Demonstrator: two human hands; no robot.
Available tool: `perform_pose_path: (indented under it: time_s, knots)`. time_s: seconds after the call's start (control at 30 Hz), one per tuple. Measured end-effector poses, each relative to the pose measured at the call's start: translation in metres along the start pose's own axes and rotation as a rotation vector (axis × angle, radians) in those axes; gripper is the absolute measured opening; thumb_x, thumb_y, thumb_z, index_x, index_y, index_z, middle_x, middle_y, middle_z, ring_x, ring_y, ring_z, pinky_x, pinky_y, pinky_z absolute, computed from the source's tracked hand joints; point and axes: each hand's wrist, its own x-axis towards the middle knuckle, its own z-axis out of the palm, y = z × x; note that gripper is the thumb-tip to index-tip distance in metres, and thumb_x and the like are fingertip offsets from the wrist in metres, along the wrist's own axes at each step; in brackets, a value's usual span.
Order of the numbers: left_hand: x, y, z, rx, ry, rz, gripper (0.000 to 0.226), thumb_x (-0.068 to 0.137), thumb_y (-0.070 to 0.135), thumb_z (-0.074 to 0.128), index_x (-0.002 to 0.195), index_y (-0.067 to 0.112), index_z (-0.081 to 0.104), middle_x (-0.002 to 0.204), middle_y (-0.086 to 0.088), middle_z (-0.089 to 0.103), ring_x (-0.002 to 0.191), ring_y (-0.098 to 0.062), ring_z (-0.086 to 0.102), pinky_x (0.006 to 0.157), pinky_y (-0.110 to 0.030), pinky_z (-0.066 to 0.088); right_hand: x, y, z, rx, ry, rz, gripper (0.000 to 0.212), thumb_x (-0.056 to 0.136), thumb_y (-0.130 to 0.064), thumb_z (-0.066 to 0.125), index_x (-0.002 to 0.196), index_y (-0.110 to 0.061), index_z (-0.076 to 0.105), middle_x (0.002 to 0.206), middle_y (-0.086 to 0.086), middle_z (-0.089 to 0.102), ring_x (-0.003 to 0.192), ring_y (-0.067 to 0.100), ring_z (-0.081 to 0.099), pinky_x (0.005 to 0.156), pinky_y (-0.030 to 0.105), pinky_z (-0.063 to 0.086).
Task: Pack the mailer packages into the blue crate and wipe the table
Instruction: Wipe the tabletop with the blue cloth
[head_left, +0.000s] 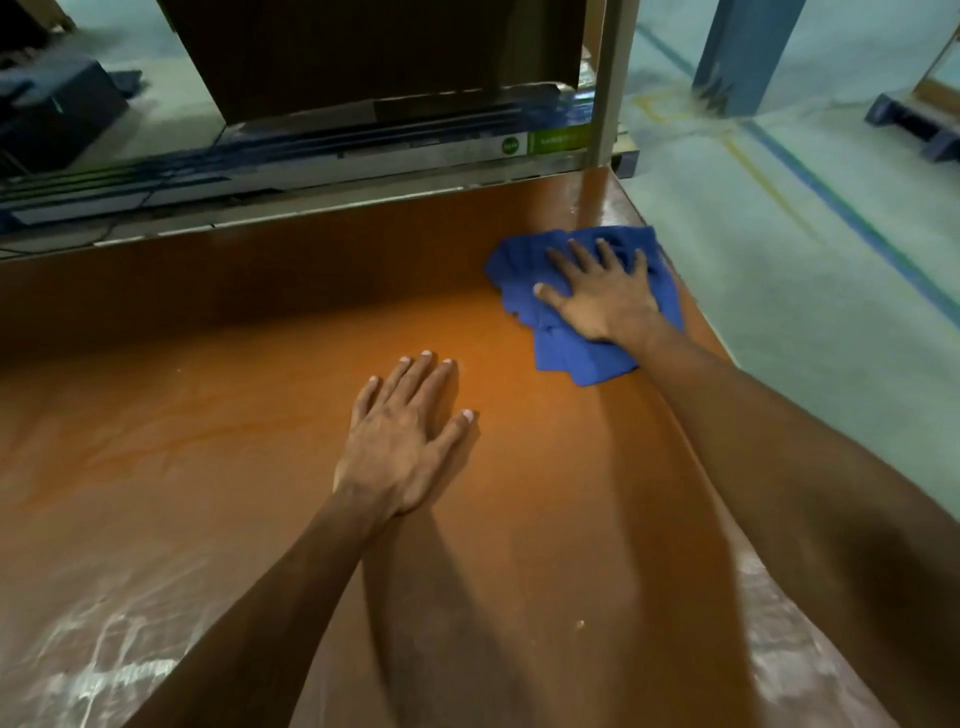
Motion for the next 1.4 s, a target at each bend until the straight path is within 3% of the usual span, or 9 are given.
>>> perform_pose_path:
  time_s: [0.1, 0.3, 0.47, 0.57, 0.67, 0.87, 1.03, 1.2, 1.4]
  knots:
    - [0.0, 0.0, 0.002, 0.029, 0.018, -0.006, 0.068, 0.094, 0.071, 0.019, 0.154, 0.039, 0.018, 0.164, 0.013, 0.013, 0.151, -0.009, 0.007, 0.123, -0.042, 0.01, -0.046, -0.006, 0.007, -0.037, -0.035, -0.221, 0.074, 0.087, -0.08, 0.003, 0.153, -0.047, -0.001, 0.165, -0.013, 0.001, 0.152, 0.022, -0.001, 0.117, 0.064, 0.0]
    - [-0.003, 0.002, 0.001, 0.048, -0.013, 0.019, 0.071, 0.095, 0.069, 0.015, 0.155, 0.034, 0.018, 0.164, 0.006, 0.016, 0.152, -0.016, 0.01, 0.123, -0.046, 0.01, -0.122, 0.026, 0.001, -0.013, -0.023, 0.116, 0.07, 0.091, -0.075, 0.006, 0.153, -0.045, -0.005, 0.164, -0.012, -0.007, 0.152, 0.023, -0.009, 0.116, 0.064, -0.009]
    - [-0.042, 0.021, -0.002, 0.03, 0.012, 0.008, 0.076, 0.092, 0.07, 0.015, 0.155, 0.028, 0.021, 0.163, 0.003, 0.02, 0.151, -0.016, 0.012, 0.122, -0.045, 0.011, -0.235, -0.008, 0.01, -0.08, -0.031, -0.304, 0.067, 0.093, -0.074, 0.006, 0.152, -0.046, -0.008, 0.163, -0.017, -0.009, 0.151, 0.015, -0.012, 0.119, 0.058, -0.009]
    - [-0.094, 0.035, -0.003, 0.017, -0.03, 0.071, 0.076, 0.091, 0.073, 0.016, 0.156, 0.033, 0.015, 0.164, 0.007, 0.013, 0.152, -0.014, 0.008, 0.122, -0.046, 0.01, -0.255, 0.026, 0.007, -0.074, 0.028, -0.023, 0.068, 0.09, -0.076, 0.006, 0.153, -0.049, 0.0, 0.164, -0.016, 0.001, 0.152, 0.02, 0.0, 0.118, 0.062, 0.002]
    - [-0.144, 0.047, -0.003, 0.065, -0.06, 0.119, 0.076, 0.09, 0.075, 0.015, 0.156, 0.037, 0.014, 0.164, 0.011, 0.011, 0.152, -0.012, 0.006, 0.122, -0.046, 0.011, -0.282, 0.024, 0.002, -0.008, -0.029, 0.205, 0.067, 0.091, -0.075, 0.006, 0.152, -0.048, -0.006, 0.164, -0.014, -0.007, 0.152, 0.022, -0.008, 0.117, 0.063, -0.006]
    - [-0.187, 0.045, -0.012, -0.052, -0.058, 0.158, 0.073, 0.091, 0.069, 0.014, 0.155, 0.033, 0.02, 0.164, 0.008, 0.014, 0.152, -0.014, 0.01, 0.122, -0.042, 0.01, -0.394, -0.052, 0.013, -0.056, -0.045, -0.197, 0.064, 0.094, -0.074, 0.008, 0.151, -0.049, -0.009, 0.162, -0.019, -0.011, 0.15, 0.013, -0.014, 0.118, 0.056, -0.012]
    - [-0.239, 0.06, -0.007, -0.016, -0.061, 0.253, 0.072, 0.092, 0.07, 0.017, 0.155, 0.035, 0.02, 0.164, 0.009, 0.016, 0.152, -0.013, 0.01, 0.122, -0.044, 0.011, -0.432, -0.019, 0.009, -0.008, -0.004, 0.332, 0.067, 0.091, -0.075, 0.005, 0.152, -0.049, -0.007, 0.163, -0.017, -0.009, 0.152, 0.019, -0.008, 0.116, 0.06, -0.01]
    - [-0.279, 0.065, 0.001, 0.028, -0.054, 0.253, 0.074, 0.092, 0.071, 0.017, 0.156, 0.033, 0.018, 0.164, 0.007, 0.014, 0.152, -0.015, 0.008, 0.123, -0.043, 0.009, -0.512, -0.063, 0.021, -0.075, -0.005, 0.033, 0.064, 0.093, -0.074, 0.008, 0.151, -0.051, -0.009, 0.162, -0.019, -0.009, 0.151, 0.015, -0.01, 0.119, 0.058, -0.007]
    - [-0.299, 0.06, -0.005, 0.025, -0.087, 0.292, 0.071, 0.096, 0.068, 0.014, 0.157, 0.032, 0.008, 0.166, 0.006, 0.004, 0.153, -0.016, 0.001, 0.123, -0.043, 0.004, -0.563, -0.016, 0.014, 0.038, 0.012, 0.71, 0.07, 0.088, -0.079, 0.007, 0.151, -0.05, -0.005, 0.165, -0.012, -0.006, 0.152, 0.025, -0.001, 0.118, 0.06, 0.0]
